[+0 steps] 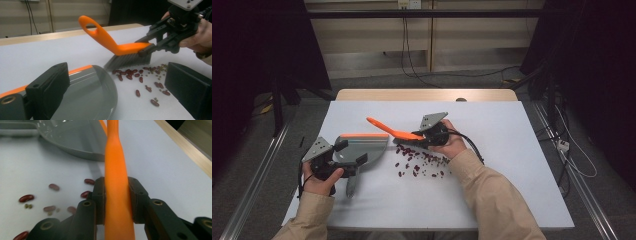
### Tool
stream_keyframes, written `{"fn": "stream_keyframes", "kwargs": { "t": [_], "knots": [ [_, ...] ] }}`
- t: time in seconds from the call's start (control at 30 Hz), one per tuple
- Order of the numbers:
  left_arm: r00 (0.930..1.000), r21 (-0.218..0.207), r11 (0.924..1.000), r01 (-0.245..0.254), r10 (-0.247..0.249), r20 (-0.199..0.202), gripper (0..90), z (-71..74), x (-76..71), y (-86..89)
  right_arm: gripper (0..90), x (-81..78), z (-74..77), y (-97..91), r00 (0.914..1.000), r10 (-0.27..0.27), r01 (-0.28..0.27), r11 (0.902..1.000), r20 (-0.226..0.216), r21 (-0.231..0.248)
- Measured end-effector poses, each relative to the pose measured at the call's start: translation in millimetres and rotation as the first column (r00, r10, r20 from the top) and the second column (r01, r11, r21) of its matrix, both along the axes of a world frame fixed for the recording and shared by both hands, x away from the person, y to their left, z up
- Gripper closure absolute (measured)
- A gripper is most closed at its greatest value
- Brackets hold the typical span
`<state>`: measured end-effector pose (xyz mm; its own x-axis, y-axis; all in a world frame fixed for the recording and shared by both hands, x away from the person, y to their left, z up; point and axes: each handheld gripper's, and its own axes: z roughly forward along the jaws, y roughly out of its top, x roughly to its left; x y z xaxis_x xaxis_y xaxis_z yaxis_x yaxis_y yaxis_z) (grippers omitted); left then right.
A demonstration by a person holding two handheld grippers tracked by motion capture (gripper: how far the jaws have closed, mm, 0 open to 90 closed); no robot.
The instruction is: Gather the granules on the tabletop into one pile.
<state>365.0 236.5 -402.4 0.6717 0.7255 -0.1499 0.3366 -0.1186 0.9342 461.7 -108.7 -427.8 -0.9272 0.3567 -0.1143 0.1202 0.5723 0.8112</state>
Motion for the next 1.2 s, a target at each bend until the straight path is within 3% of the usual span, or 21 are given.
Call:
{"fn": "stream_keyframes", "kwargs": {
  "t": [0.23, 0.5, 0.7, 0.83, 0.9, 0.97, 1.1, 1.2],
  "knots": [
    [1.0, 0.004, 1.0, -0.003, 0.003, -0.001, 5.6, 0.4, -1.0, -0.5, 71.2, -21.8, 1.2, -10.8, 0.9993, 0.037, -0.037, 0.9993, 0.002, -0.011],
    [1.0, 0.001, 1.0, -0.003, 0.003, 0.001, 5.6, 0.7, -1.2, -1.9, 71.2, -35.7, 3.7, -21.2, 0.9992, 0.039, -0.04, 0.999, -0.007, -0.021],
    [1.0, 0.003, 1.0, 0.001, -0.001, 0.002, 5.6, 0.1, -0.1, -2.1, 71.3, -37.1, 8.1, -23.6, 0.9997, -0.018, 0.018, 0.9998, 0.014, 0.009],
    [1.0, 0.004, 1.0, 0.001, -0.001, 0.004, 5.6, 0.0, 0.5, -1.7, 71.2, -36.8, 13.4, -22.9, 0.9957, -0.092, 0.092, 0.9938, -0.007, 0.062],
    [1.0, 0.004, 1.0, 0.002, -0.002, 0.004, 5.6, 0.0, 0.5, -1.7, 71.3, -39.2, 16.2, -21.9, 0.9896, -0.141, 0.143, 0.9846, -0.03, 0.101],
    [1.0, 0.004, 1.0, 0.002, -0.002, 0.005, 5.6, 0.2, 0.2, -1.8, 71.3, -43.1, 18.3, -20.7, 0.9789, -0.193, 0.201, 0.9689, -0.066, 0.144],
    [1.0, 0.0, 1.0, 0.004, -0.004, 0.005, 5.6, 0.5, -0.5, -2.4, 71.3, -54.3, 18.7, -16.8, 0.9481, -0.293, 0.313, 0.9297, -0.123, 0.195],
    [1.0, 0.002, 1.0, 0.006, -0.006, 0.005, 5.6, 0.6, -0.9, -2.8, 71.3, -61.7, 17.7, -14.4, 0.9317, -0.333, 0.358, 0.9115, -0.144, 0.203]
  ]
}}
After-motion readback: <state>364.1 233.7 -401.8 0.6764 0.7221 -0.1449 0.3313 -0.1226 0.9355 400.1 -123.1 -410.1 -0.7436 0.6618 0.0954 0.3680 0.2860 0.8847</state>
